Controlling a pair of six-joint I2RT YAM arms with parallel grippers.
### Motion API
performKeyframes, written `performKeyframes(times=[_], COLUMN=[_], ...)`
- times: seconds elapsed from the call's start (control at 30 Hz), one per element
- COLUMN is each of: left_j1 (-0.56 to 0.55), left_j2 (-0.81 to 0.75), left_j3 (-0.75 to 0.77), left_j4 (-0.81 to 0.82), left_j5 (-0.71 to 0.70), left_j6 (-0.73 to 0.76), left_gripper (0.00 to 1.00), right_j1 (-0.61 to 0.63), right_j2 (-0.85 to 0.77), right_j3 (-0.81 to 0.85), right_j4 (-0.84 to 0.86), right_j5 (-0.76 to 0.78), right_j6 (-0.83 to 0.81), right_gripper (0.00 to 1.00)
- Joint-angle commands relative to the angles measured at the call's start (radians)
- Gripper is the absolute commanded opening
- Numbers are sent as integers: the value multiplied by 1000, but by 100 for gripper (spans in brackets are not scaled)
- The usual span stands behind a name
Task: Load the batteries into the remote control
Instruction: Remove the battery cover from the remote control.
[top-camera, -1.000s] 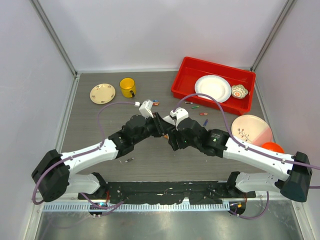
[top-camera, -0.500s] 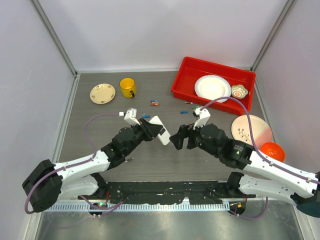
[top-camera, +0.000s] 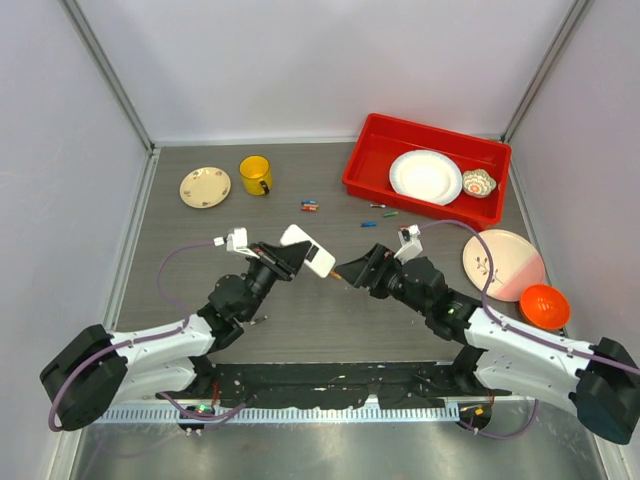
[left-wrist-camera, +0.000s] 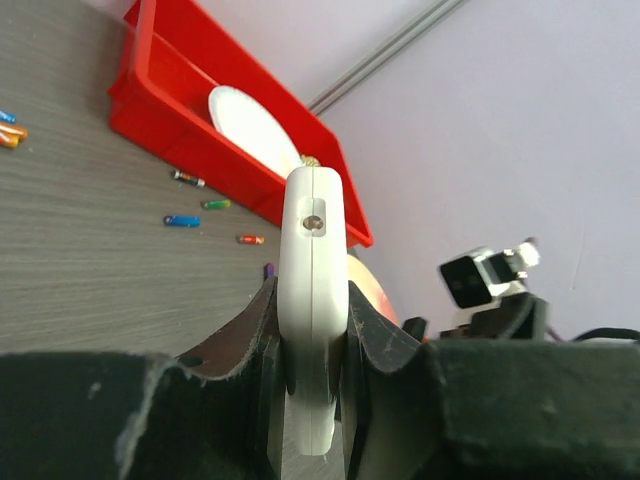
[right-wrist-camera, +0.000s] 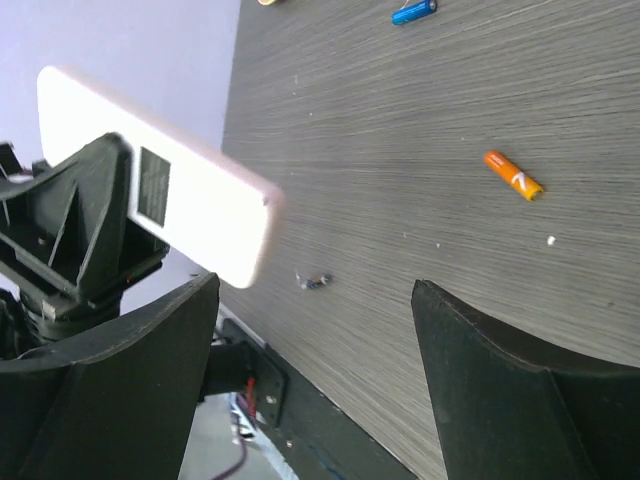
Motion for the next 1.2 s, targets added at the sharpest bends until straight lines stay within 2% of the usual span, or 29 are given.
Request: performKeyframes(times=[0.0,0.43,0.87,1.17], left_j1=[3,3,1,3], left_j2=[-21,-16,-38,-46], left_j3=[-8,-13,-19,-21], left_j4=[148,151,144,144], left_j5=[-28,-7,-1,7], left_j6=[40,40,36,31], left_gripper=[0,0,0,0], right_j1=[-44,-45,-47,-53], right_j2=[64,176,236,247], right_j3=[-30,27,55,59], right_j4=[294,384,404,404], right_j5=[-141,-177,-191,-192], right_j6=[135,101,83,80], right_gripper=[82,79,60,55])
